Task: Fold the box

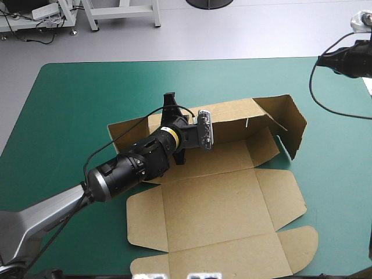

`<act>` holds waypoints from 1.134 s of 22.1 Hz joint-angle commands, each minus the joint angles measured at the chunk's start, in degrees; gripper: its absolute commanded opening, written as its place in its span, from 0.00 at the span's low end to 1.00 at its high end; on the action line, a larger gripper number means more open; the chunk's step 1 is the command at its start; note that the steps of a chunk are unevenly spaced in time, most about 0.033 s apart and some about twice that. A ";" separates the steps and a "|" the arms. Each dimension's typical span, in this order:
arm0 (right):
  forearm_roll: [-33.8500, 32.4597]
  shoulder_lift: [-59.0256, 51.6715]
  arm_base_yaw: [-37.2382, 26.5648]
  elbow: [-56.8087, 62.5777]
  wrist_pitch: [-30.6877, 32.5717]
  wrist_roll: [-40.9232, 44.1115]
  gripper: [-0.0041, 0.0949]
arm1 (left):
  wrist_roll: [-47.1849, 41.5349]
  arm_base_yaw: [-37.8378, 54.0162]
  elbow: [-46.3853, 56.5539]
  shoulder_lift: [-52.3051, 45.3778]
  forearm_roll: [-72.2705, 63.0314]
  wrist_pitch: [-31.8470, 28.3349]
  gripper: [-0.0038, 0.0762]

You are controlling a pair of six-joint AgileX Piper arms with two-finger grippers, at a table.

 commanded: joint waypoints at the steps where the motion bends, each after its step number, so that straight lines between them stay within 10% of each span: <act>1: 5.64 5.41 -0.23 -8.95 4.47 -1.16 0.02 | -1.39 -2.79 -0.92 -1.71 -0.38 0.84 0.04; 25: 10.92 20.72 2.01 4.96 10.11 -16.25 0.02 | -3.18 -3.89 -0.92 0.36 3.00 3.88 0.04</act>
